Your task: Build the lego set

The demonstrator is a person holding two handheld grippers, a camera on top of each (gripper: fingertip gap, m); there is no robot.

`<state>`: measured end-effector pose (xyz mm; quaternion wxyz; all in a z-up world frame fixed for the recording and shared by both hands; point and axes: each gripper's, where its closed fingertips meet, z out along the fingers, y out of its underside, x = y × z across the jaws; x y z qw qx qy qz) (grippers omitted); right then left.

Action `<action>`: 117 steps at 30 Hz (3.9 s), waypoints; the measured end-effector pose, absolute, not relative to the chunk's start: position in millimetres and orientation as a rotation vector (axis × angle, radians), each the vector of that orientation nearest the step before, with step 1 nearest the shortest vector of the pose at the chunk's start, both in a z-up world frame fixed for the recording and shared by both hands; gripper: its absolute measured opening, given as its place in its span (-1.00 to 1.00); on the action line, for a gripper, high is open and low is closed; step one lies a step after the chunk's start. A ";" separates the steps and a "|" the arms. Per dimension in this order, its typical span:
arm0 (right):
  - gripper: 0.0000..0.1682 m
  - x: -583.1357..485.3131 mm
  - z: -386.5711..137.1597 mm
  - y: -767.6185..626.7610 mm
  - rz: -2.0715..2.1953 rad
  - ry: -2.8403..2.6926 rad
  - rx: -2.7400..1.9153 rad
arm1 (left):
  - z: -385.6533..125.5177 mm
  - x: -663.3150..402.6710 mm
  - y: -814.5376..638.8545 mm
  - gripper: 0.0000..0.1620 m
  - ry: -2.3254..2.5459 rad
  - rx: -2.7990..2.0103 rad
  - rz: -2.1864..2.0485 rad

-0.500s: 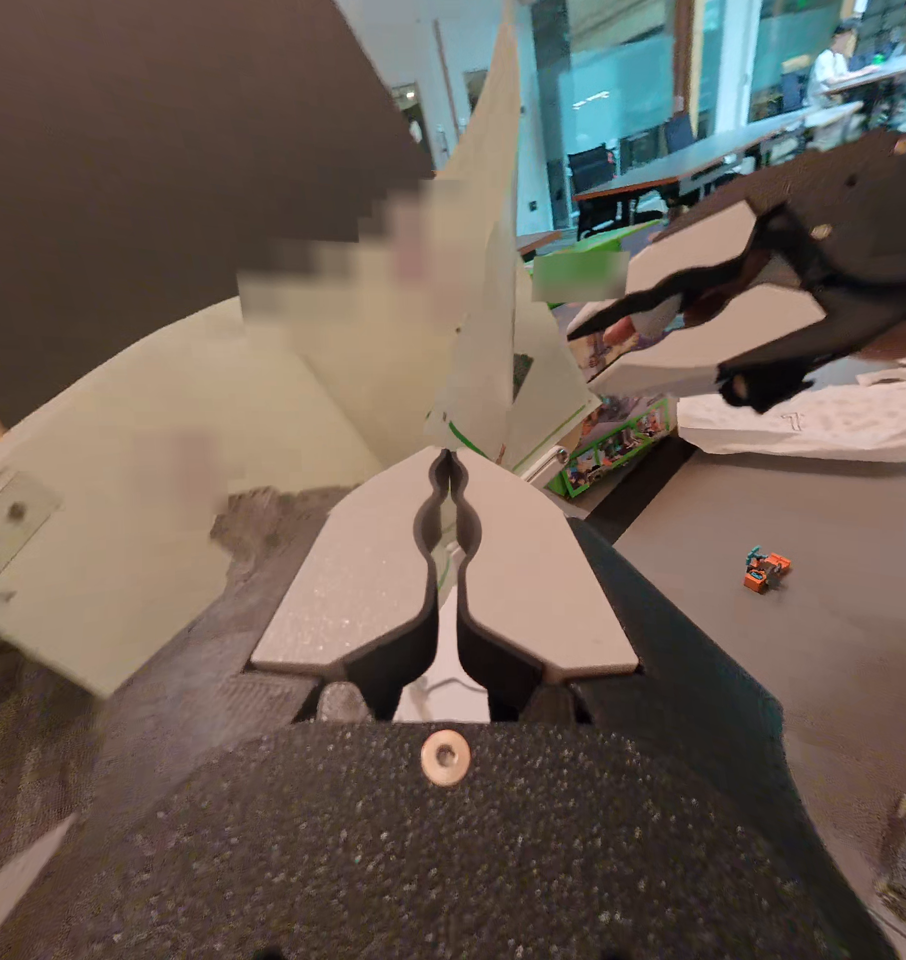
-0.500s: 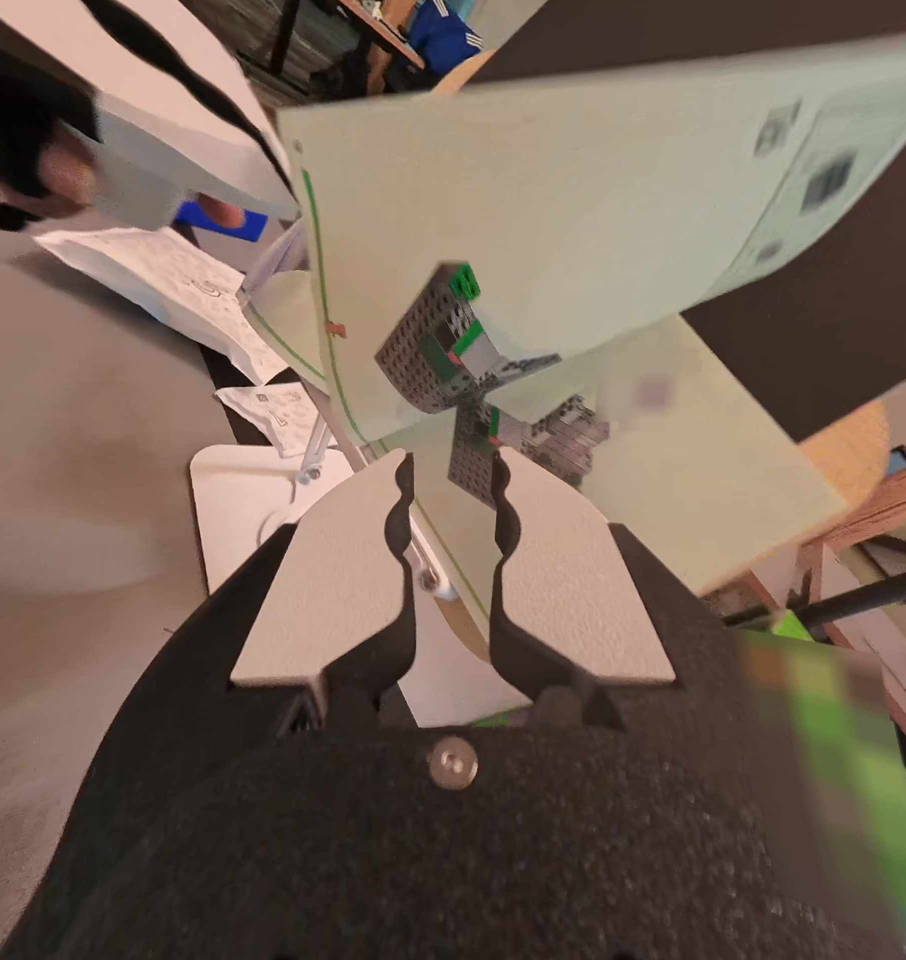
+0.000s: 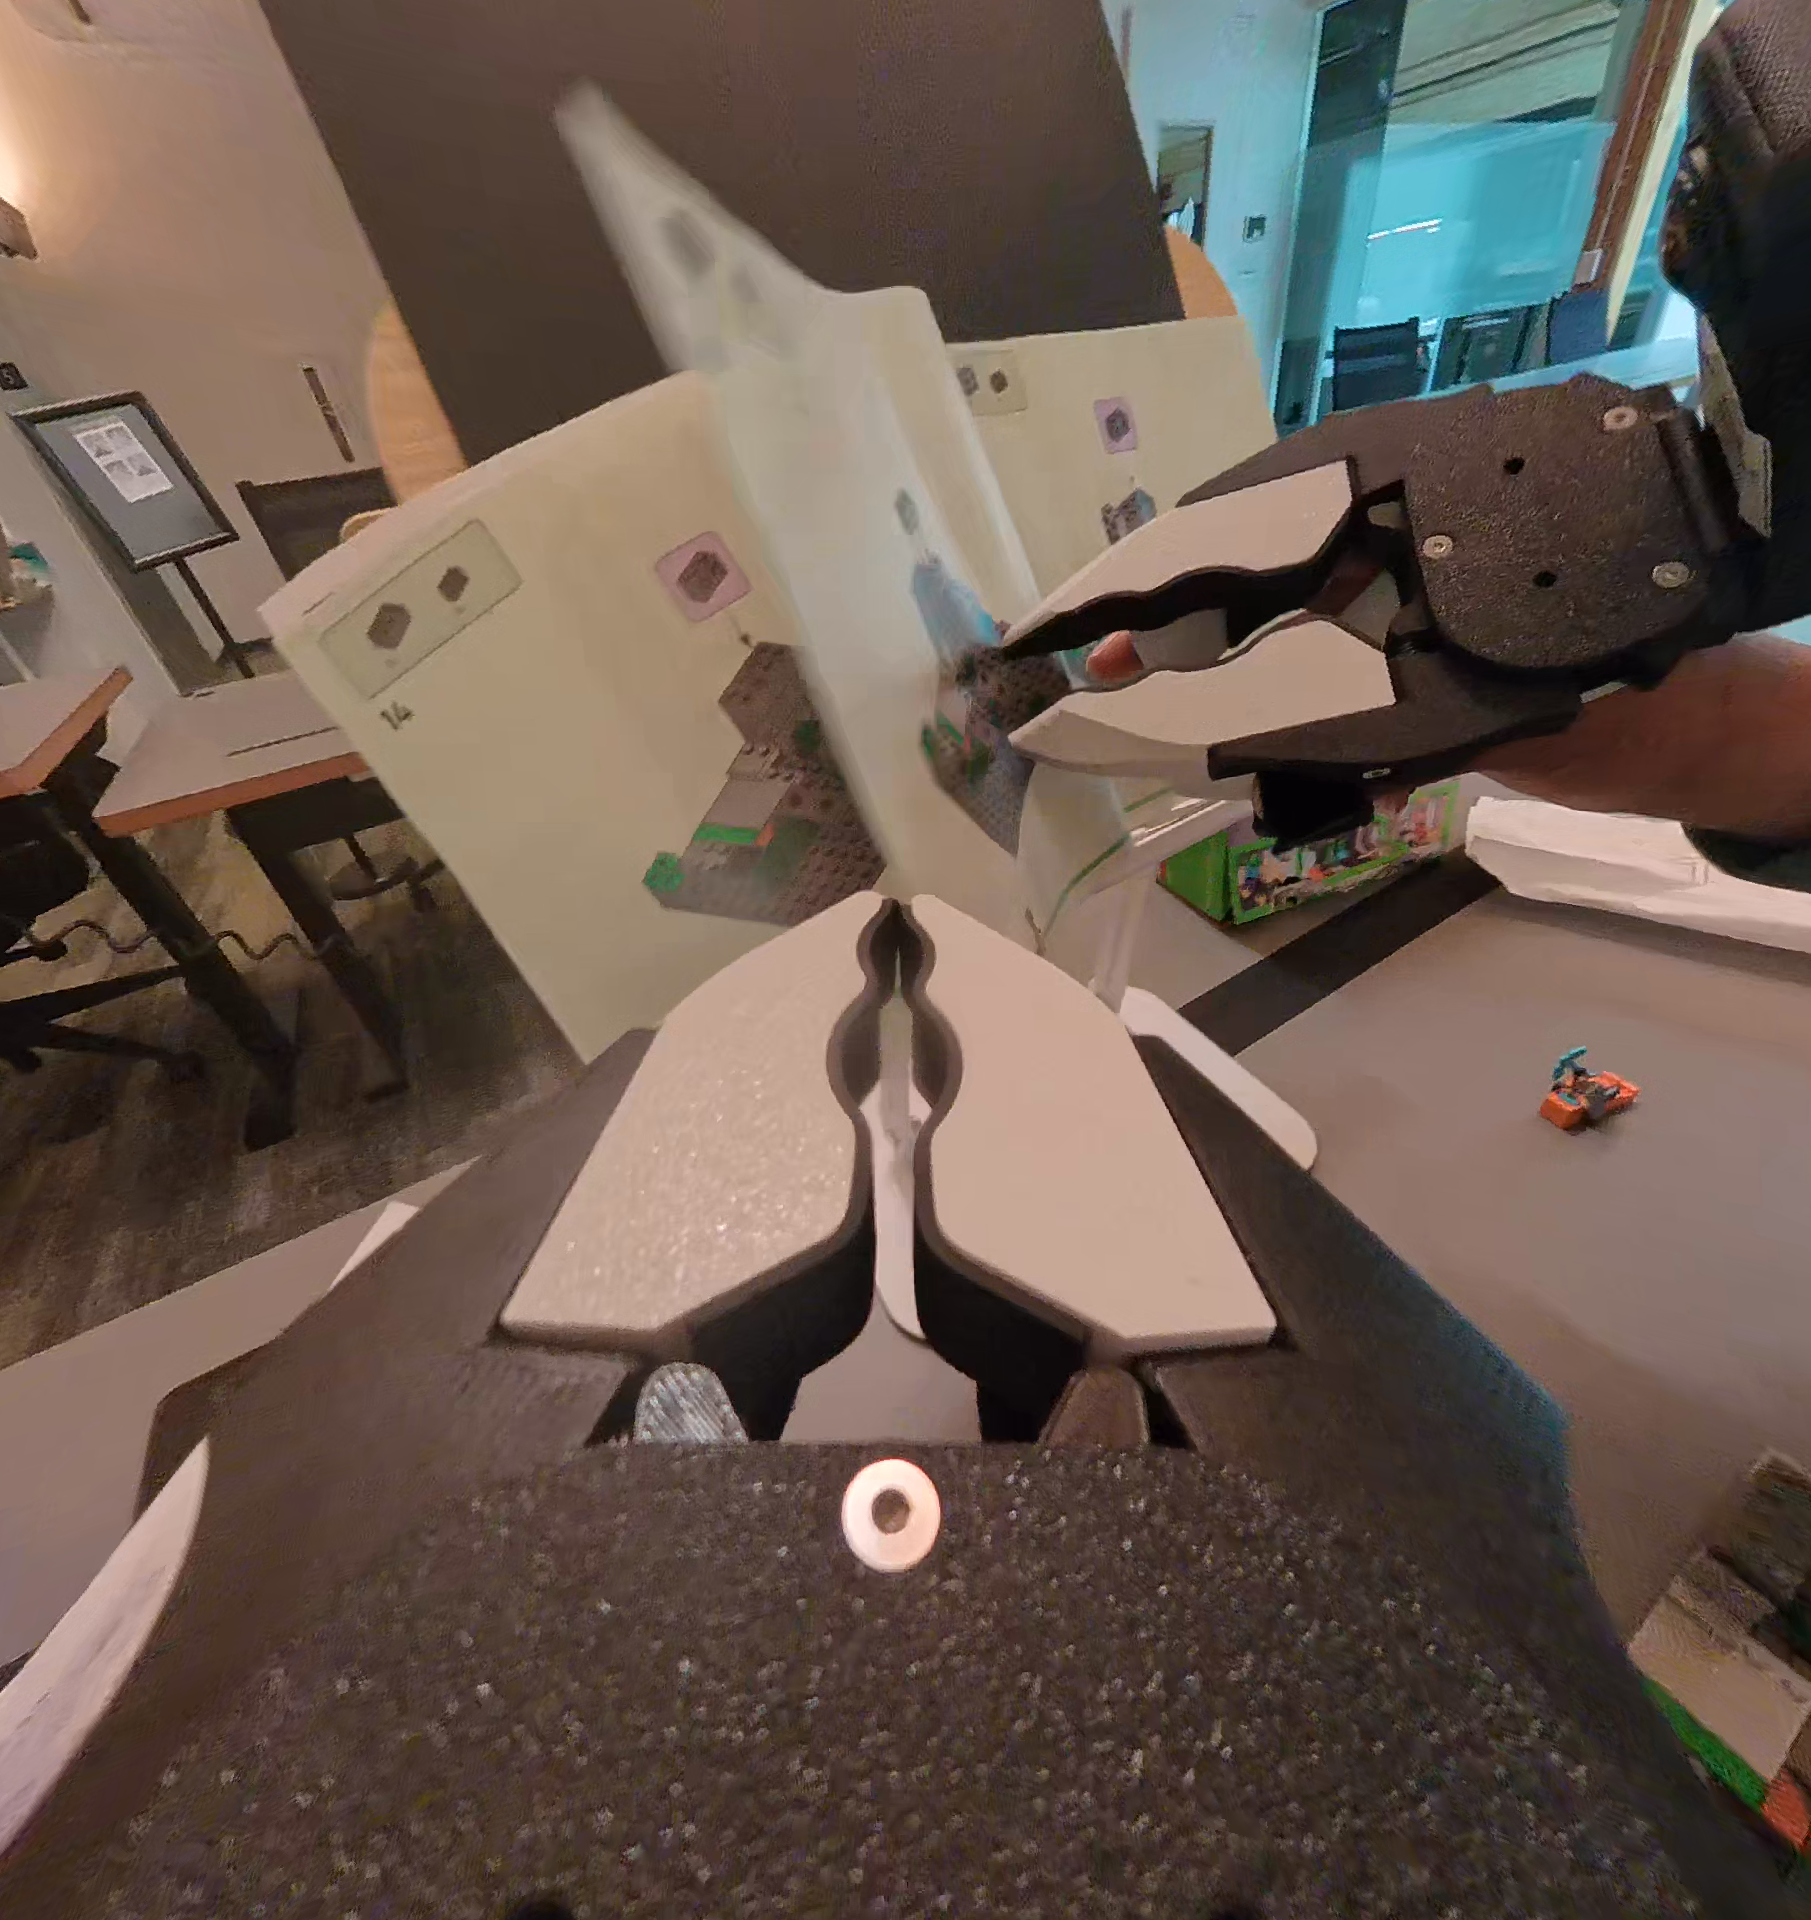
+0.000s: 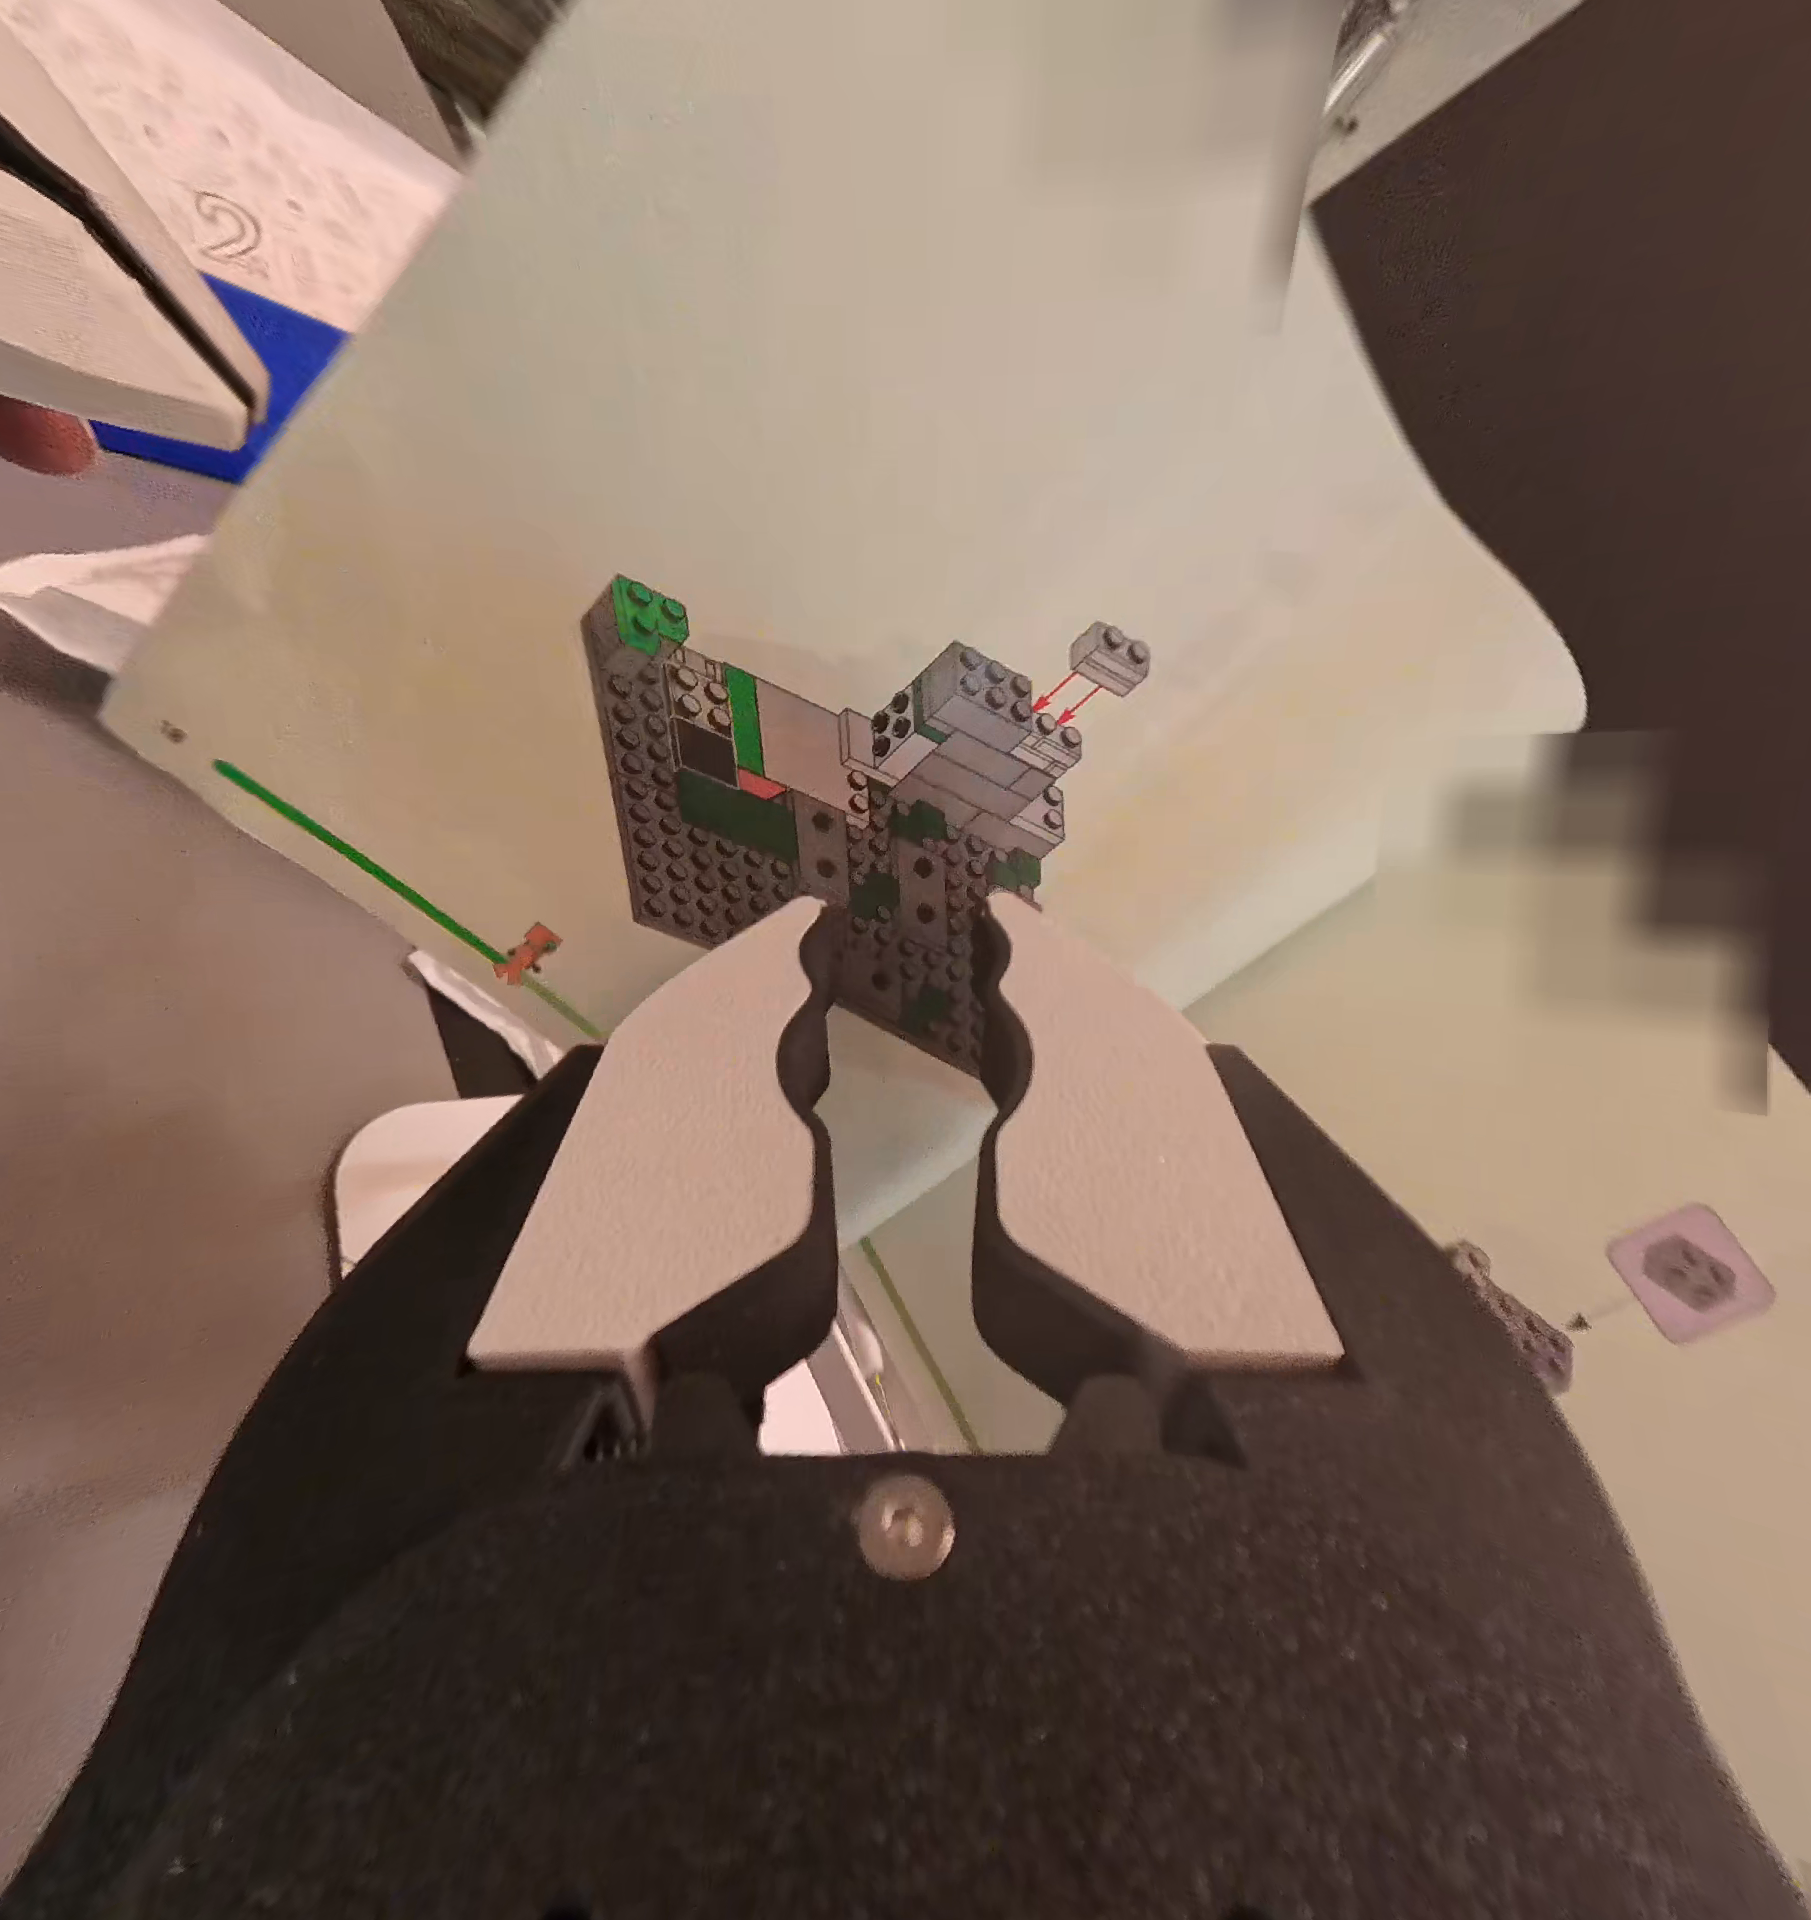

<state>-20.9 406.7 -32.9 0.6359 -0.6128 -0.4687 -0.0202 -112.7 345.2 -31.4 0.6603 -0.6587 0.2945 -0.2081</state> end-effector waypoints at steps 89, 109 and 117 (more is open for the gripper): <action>-0.16 162.7 -90.0 439.2 0.380 -0.498 -1.864 | -72.8 -82.9 447.9 -1.00 0.946 -1.554 0.041; -0.28 203.8 -87.2 418.9 0.272 -0.500 -1.839 | -68.7 -83.1 436.2 -1.00 0.955 -1.557 0.099; -0.29 225.9 -38.7 383.3 -0.015 -0.404 -1.690 | -57.4 -104.1 411.9 -1.00 0.873 -1.563 0.037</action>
